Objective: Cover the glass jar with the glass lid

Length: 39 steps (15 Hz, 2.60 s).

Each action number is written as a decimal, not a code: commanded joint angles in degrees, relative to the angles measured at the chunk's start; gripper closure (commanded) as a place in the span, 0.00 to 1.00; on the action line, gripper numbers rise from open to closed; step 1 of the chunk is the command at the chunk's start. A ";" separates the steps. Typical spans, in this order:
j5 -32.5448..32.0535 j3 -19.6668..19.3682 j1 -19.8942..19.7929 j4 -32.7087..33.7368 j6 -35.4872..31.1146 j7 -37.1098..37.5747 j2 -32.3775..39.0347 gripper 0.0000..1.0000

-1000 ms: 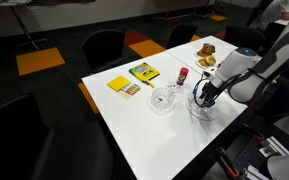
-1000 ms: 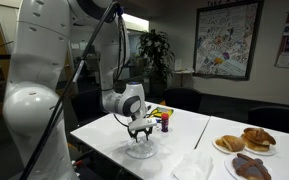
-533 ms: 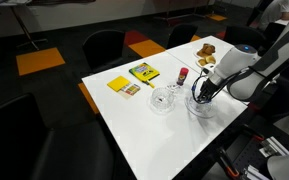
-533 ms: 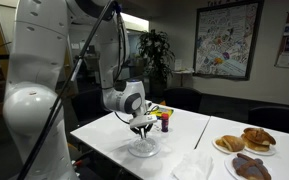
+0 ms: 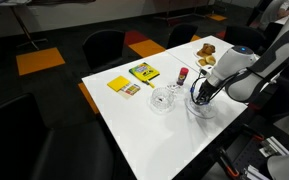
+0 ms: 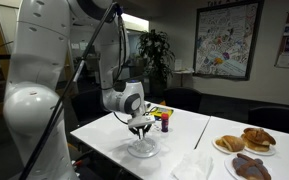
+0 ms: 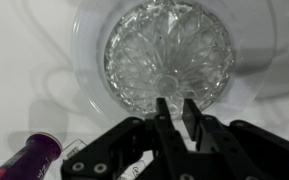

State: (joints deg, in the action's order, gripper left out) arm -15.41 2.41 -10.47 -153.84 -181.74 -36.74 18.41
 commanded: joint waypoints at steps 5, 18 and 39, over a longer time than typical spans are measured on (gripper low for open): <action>-1.60 -1.26 1.48 -0.64 3.04 2.78 -3.65 0.19; -0.96 -0.67 0.88 -2.62 5.34 5.78 -5.91 0.00; -7.28 -9.10 4.74 -2.06 4.96 7.21 -4.92 0.23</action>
State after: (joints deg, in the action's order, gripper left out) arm -20.36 -4.92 -7.31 -156.49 -177.26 -30.63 13.71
